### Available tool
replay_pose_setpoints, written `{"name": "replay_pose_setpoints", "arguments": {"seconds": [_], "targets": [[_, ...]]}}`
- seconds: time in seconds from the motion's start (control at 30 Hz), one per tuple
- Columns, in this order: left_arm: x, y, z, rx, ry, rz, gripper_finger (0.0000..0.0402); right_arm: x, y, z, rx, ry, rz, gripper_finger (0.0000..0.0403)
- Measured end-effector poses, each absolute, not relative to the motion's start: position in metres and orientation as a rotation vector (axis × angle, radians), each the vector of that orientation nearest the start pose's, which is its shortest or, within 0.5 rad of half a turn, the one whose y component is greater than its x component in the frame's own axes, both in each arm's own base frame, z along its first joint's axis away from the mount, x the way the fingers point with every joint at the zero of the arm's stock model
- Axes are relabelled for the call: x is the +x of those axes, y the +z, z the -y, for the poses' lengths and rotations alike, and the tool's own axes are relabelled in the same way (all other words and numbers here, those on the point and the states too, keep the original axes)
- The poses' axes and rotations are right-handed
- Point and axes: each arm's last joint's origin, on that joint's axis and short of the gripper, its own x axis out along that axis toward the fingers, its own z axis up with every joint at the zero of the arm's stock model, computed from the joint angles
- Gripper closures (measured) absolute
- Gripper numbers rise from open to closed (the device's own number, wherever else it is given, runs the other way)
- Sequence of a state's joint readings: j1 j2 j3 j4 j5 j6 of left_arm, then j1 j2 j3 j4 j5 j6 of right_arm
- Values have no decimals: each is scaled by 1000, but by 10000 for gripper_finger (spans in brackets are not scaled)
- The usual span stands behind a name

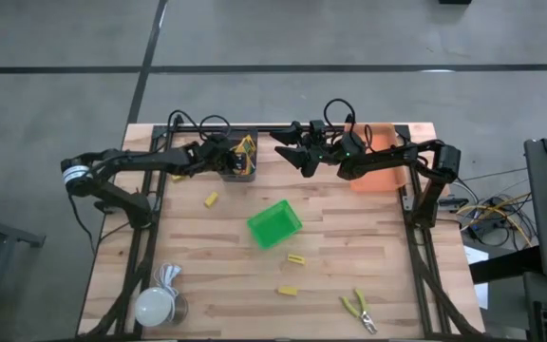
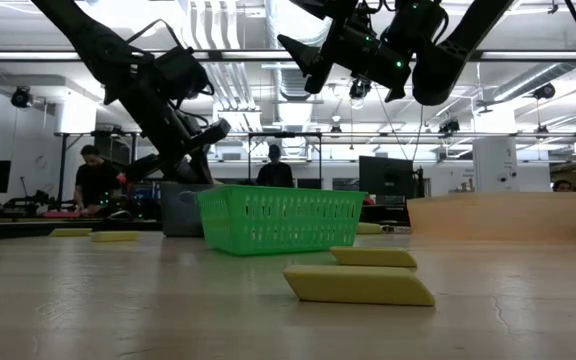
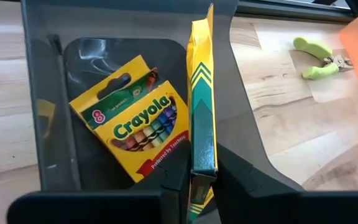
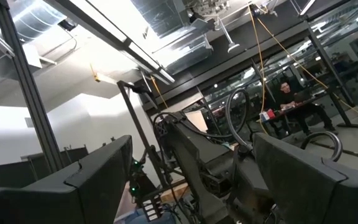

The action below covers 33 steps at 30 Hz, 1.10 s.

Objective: Pick & Place School Supplies
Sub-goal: Stack the yellow crayon box on the yellow crayon box in the black bin

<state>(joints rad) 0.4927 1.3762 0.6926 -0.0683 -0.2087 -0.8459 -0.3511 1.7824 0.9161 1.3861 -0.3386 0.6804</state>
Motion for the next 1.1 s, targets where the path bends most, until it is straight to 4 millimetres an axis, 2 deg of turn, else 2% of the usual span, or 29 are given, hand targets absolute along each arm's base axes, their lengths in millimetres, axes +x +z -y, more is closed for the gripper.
{"name": "replay_pose_setpoints", "arguments": {"seconds": [1.1], "targets": [[233, 188, -131, -910, 935, -433, 344, 343, 261, 116, 491, 154, 469, 76]]}}
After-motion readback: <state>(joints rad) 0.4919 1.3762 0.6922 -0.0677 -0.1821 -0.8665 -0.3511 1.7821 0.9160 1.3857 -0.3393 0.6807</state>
